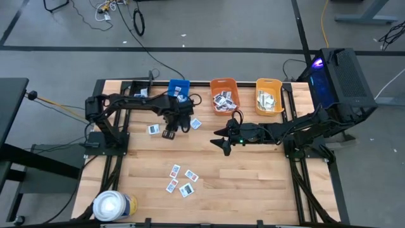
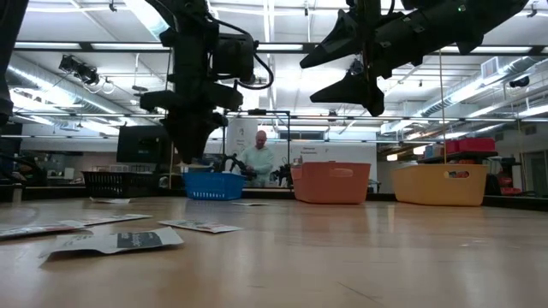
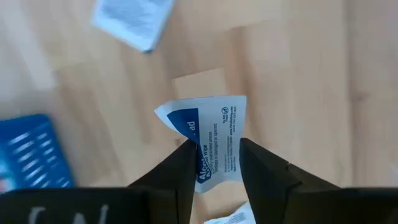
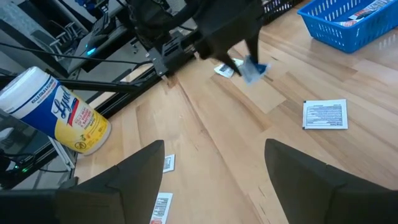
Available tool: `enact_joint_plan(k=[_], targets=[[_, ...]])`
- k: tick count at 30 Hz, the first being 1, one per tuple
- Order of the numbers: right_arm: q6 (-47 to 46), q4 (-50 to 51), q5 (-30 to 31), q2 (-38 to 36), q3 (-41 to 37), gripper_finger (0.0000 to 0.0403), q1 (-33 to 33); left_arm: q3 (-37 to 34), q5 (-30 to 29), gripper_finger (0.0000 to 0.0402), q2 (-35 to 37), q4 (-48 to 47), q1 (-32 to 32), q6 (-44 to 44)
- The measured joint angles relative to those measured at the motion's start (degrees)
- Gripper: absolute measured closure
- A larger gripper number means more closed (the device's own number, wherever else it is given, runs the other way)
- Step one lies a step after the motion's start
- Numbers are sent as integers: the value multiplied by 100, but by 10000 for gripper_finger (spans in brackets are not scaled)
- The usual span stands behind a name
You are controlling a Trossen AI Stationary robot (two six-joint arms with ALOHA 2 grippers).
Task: Pick & Place First Aid Supplies
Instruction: Put the alcohol pad into the black bin
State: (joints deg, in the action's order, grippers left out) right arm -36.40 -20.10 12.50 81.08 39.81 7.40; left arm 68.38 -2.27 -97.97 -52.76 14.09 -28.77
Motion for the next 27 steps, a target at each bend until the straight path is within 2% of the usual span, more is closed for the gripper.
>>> enact_joint_plan(k=[4, 12, 23, 27], targets=[[-2, -2, -1, 0, 0, 124, 0, 191, -205, 276, 4, -320, 205, 149], [-2, -2, -8, 0, 0, 124, 0, 573, -220, 276, 13, -1157, 821, 516], [34, 2, -161, 2, 0, 124, 0, 588, -224, 276, 234, -1610, 2191, 894], [111, 8, -161, 2, 0, 124, 0, 590, -502, 276, 436, -1599, 2732, 1210]])
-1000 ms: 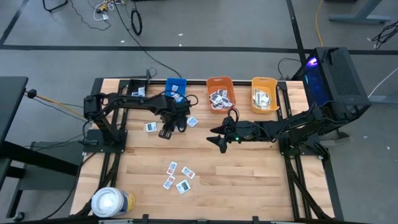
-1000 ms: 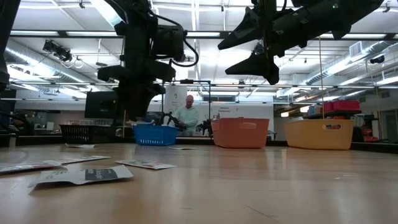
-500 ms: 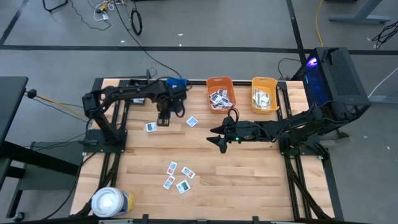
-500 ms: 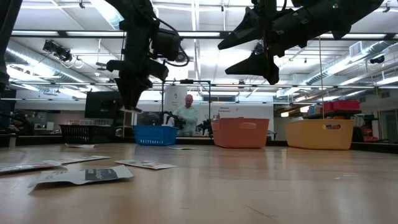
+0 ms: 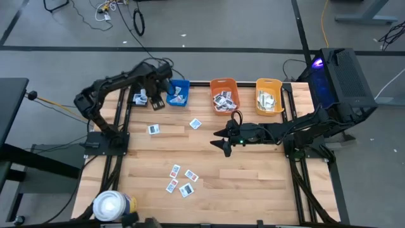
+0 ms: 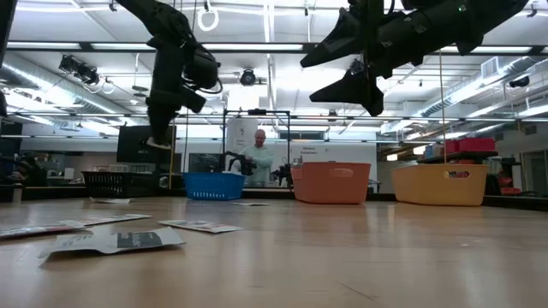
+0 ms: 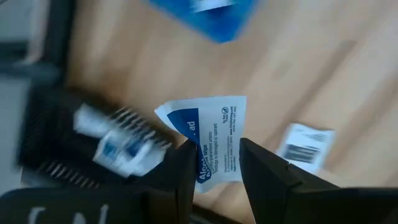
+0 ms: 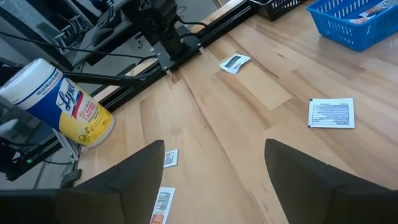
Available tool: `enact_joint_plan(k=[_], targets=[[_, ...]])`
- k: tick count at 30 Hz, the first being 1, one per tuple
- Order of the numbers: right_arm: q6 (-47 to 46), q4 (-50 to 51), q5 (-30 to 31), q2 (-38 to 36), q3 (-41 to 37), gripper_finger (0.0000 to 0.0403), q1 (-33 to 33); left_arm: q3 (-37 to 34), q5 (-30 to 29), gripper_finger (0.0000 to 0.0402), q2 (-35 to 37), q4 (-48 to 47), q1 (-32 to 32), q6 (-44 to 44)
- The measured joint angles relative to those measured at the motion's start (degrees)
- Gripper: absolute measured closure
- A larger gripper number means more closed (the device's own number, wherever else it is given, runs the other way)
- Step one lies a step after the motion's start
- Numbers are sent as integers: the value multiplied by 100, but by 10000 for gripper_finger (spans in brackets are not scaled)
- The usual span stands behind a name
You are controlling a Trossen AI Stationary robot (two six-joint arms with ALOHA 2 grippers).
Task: Pick & Place First Aid Supplies
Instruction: Put the alcohol pad into the black bin
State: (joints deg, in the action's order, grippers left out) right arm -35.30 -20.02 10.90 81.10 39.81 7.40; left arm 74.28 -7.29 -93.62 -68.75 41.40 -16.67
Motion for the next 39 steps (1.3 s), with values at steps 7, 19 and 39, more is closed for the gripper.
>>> enact_joint_plan(k=[7, 19, 39], targets=[[36, -3, 7, 0, 0, 124, 0, 1, -256, 276, 225, 278, 488, 910], [153, -6, 13, 0, -1, 124, 0, 4, 260, 276, 325, 503, 382, 1428], [132, -6, 19, 0, -1, 124, -5, 1635, -641, 275, 417, 217, 844, 1479]])
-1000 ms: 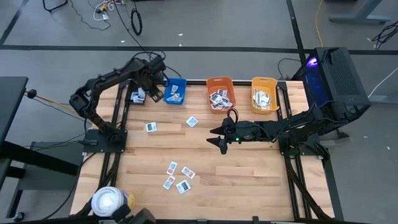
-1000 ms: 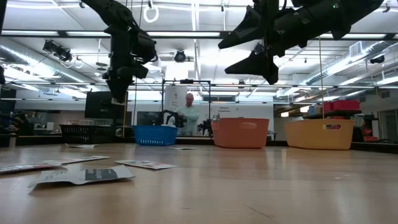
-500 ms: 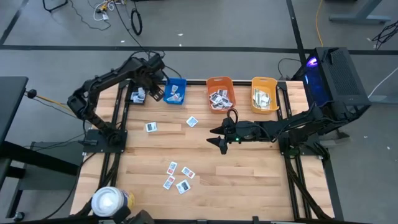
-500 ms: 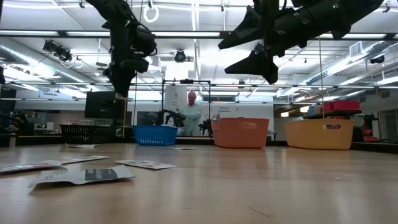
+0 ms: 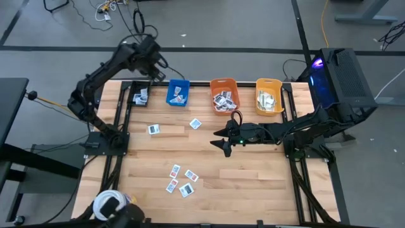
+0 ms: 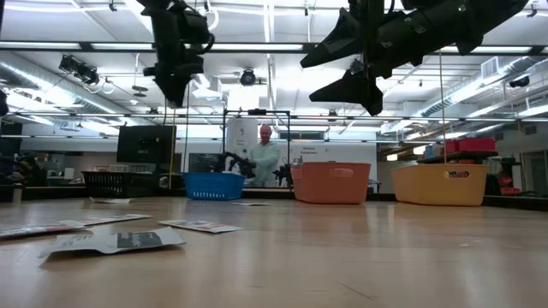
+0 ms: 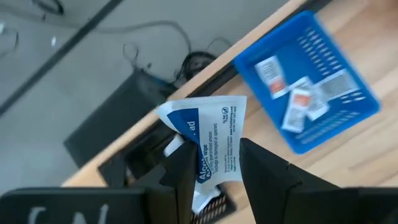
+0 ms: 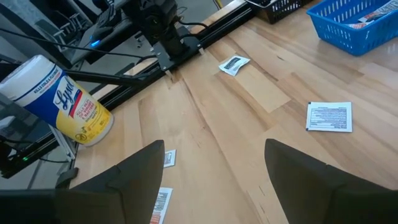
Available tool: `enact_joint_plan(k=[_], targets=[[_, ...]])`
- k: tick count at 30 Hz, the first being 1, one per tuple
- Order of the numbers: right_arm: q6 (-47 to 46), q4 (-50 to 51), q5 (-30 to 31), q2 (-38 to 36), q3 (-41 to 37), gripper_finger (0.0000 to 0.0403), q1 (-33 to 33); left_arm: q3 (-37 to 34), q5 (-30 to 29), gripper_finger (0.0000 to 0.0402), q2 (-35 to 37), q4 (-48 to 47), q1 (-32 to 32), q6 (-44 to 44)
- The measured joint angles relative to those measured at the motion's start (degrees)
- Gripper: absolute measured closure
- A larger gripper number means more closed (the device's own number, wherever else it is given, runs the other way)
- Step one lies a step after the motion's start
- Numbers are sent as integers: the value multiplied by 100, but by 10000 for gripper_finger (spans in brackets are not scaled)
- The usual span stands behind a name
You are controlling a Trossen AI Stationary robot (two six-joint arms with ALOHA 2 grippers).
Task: Pick & Place First Aid Supplies
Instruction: Put the alcohol pad into the black bin
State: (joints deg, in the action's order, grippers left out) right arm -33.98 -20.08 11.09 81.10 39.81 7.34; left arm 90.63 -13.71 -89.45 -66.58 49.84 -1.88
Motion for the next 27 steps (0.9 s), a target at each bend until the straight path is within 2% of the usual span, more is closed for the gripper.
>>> enact_joint_plan(k=[5, 12, 27], targets=[[22, 1, 19, 0, 1, 124, -1, -9, 32, 275, -4, -439, 500, 163], [61, 1, 200, 0, -2, 124, -3, -11, -31, 275, -11, -501, 950, 344], [167, -2, 306, 0, 1, 124, -1, -20, 81, 275, -363, -851, 1254, 530]])
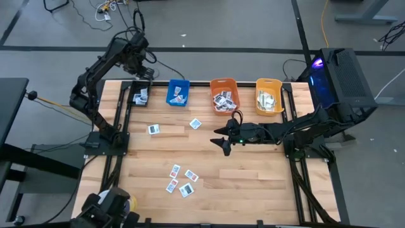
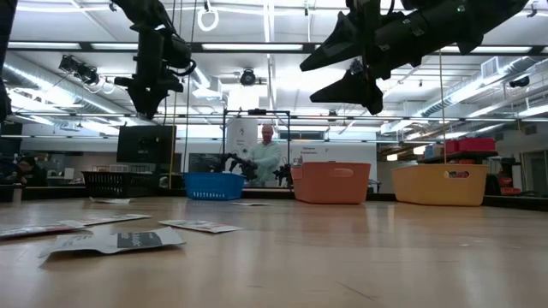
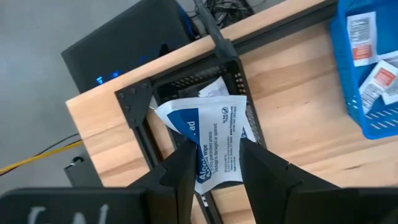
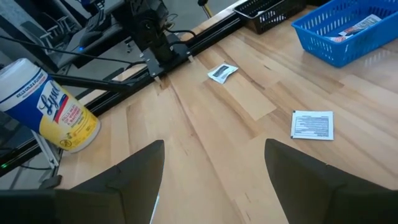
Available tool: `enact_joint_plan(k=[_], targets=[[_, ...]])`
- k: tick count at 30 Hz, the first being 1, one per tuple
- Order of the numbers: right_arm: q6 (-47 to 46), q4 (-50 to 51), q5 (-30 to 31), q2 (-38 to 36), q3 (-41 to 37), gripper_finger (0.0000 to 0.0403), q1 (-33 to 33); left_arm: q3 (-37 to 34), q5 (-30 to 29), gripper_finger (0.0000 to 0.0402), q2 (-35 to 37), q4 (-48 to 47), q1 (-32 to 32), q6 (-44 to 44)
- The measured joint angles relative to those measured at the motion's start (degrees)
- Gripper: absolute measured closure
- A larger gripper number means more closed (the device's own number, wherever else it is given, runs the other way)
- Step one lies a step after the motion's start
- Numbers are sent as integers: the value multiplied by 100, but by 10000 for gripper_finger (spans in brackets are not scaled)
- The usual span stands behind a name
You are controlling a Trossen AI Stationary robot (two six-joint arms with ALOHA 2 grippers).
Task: Pick & Place First Aid Supplies
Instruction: Put the alcohol pad into the black bin
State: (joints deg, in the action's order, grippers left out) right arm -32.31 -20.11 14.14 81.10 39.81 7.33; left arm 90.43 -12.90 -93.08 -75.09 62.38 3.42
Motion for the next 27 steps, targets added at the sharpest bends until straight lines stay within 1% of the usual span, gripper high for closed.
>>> enact_joint_plan(k=[5, 9, 17, 25, 27], targets=[[-25, -1, -1, 0, 0, 124, 0, 0, -177, 275, 4, -6, 119, -4], [-29, -1, -1, 0, -1, 124, 0, 0, -246, 275, 4, -183, 236, -4], [-38, -1, -4, 0, 0, 124, 0, 0, -1, 275, 4, -117, 249, -25], [-38, -1, -4, 0, -2, 124, 0, 0, 22, 275, -5, -46, 251, -20], [-23, -1, -4, 0, -1, 124, 0, 0, 115, 275, -58, -52, 251, 10]])
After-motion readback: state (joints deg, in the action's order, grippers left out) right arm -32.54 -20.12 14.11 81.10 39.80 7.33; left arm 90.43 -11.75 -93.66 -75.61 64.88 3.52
